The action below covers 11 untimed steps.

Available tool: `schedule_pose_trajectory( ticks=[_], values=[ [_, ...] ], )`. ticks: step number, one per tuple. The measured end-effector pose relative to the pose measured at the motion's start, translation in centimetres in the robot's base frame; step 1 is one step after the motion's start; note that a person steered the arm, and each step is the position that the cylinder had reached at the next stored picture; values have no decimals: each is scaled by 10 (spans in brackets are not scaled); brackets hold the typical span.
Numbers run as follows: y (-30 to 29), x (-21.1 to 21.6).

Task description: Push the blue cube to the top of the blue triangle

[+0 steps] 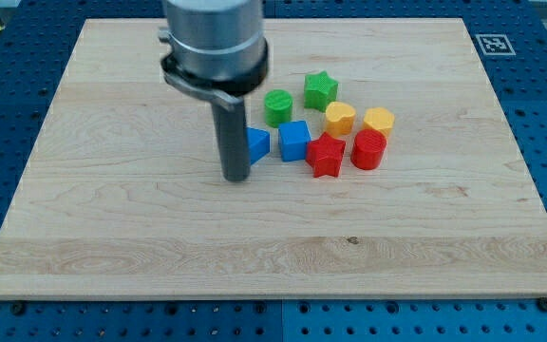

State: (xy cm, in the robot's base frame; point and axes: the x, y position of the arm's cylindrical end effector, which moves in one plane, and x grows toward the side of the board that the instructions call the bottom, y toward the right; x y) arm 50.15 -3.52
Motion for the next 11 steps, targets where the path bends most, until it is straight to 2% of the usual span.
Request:
schedule_pose_trajectory(
  ticks=[1, 2, 5, 7, 8, 11],
  values=[
    [55, 13],
    [72, -7],
    [54, -58],
    [71, -25],
    [88, -29],
    [73, -62]
  ],
)
